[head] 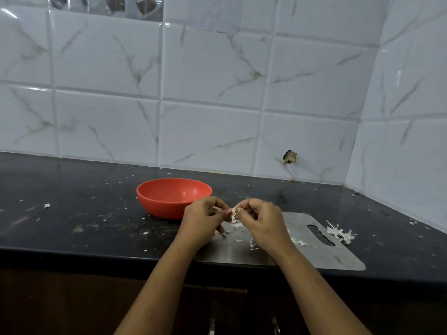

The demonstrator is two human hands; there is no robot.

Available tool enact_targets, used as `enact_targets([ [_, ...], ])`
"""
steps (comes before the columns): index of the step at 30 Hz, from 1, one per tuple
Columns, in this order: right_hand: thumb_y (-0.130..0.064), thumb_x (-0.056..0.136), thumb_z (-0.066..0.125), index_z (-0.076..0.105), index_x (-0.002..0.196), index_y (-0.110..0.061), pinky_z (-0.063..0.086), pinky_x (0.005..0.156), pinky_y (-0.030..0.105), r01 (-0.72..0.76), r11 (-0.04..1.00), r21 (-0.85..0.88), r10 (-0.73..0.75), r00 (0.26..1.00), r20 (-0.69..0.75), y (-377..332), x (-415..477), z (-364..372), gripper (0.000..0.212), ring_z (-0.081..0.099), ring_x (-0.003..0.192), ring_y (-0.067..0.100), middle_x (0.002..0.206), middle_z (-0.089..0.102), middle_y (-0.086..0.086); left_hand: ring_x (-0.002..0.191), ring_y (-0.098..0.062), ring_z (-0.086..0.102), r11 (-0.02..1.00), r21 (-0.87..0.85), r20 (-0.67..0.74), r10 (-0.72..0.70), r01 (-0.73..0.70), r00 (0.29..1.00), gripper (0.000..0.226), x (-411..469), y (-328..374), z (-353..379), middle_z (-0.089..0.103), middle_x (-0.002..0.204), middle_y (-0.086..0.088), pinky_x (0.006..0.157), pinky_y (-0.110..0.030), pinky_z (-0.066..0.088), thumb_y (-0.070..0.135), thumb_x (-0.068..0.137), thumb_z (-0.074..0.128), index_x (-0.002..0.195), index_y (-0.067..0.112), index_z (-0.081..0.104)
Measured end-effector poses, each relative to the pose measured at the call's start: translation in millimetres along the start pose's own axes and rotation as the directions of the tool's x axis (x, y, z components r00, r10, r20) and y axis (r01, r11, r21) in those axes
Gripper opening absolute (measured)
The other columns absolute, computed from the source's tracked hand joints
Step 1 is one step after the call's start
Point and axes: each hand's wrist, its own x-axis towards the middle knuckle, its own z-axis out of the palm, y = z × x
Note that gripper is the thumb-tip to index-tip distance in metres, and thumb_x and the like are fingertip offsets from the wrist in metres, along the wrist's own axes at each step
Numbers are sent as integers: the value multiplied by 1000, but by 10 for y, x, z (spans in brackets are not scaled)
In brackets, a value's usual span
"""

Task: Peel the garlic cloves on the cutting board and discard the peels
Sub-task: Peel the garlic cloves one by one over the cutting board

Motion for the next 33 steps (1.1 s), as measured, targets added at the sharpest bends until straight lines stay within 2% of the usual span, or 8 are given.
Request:
enact_targets([
  [6, -11, 89, 66, 73, 80, -14, 54, 62, 20, 0, 1000, 22, -1, 1000, 19, 0, 0, -1, 12, 66, 65, 6, 70, 71, -2, 62, -15, 68, 996, -82, 42, -31, 35, 999, 8, 0, 13, -3, 73, 74, -9, 52, -20, 48, 4, 84, 70, 92, 7, 71],
  [9, -9, 89, 64, 73, 81, -14, 54, 62, 19, 2, 1000, 19, -3, 1000, 30, -13, -7, -1, 14, 67, 65, 8, 71, 71, -2, 65, -17, 69, 993, -112, 78, -26, 35, 997, 13, -19, 34, -11, 74, 76, -11, 53, -20, 50, 7, 82, 73, 94, 6, 71],
  [14, -9, 89, 64, 72, 78, -18, 56, 64, 24, 12, 1000, 23, -13, 1000, 16, -23, -6, -3, 16, 67, 67, 10, 71, 72, -2, 60, -12, 66, 990, -140, 93, -15, 28, 996, 10, -15, 36, -8, 72, 72, -9, 51, -18, 48, 1, 86, 67, 92, 8, 71],
  [20, -9, 89, 64, 73, 80, -14, 56, 66, 29, -21, 998, 66, 23, 999, -30, -27, -5, -5, 14, 67, 66, 10, 68, 71, -3, 58, -10, 65, 985, -171, 80, -22, 35, 997, 16, -20, 38, -14, 71, 72, -5, 50, -17, 47, -4, 89, 61, 92, 8, 71],
  [25, -7, 88, 63, 71, 78, -19, 56, 67, 34, -52, 994, 100, 61, 994, -87, -13, -15, -10, 18, 67, 67, 16, 71, 72, 2, 56, -10, 63, 981, -187, 49, -42, 50, 998, 19, -17, 25, -13, 73, 79, -12, 49, -17, 47, -6, 89, 59, 88, 10, 70],
  [30, -6, 88, 62, 68, 76, -24, 57, 68, 30, -69, 993, 97, 81, 989, -125, 6, 1, -16, 22, 68, 70, 13, 73, 72, 1, 55, -11, 62, 983, -176, 32, -46, 50, 998, 14, -18, 33, -5, 73, 81, -15, 50, -18, 47, -3, 87, 64, 85, 10, 69],
  [33, -7, 89, 61, 66, 75, -24, 55, 64, 27, -72, 991, 112, 91, 980, -178, 2, -6, -17, 23, 67, 68, 12, 71, 71, -1, 54, -10, 61, 982, -180, 12, -55, 57, 998, 12, -11, 19, -7, 73, 81, -15, 50, -19, 48, -3, 87, 63, 87, 7, 69],
])
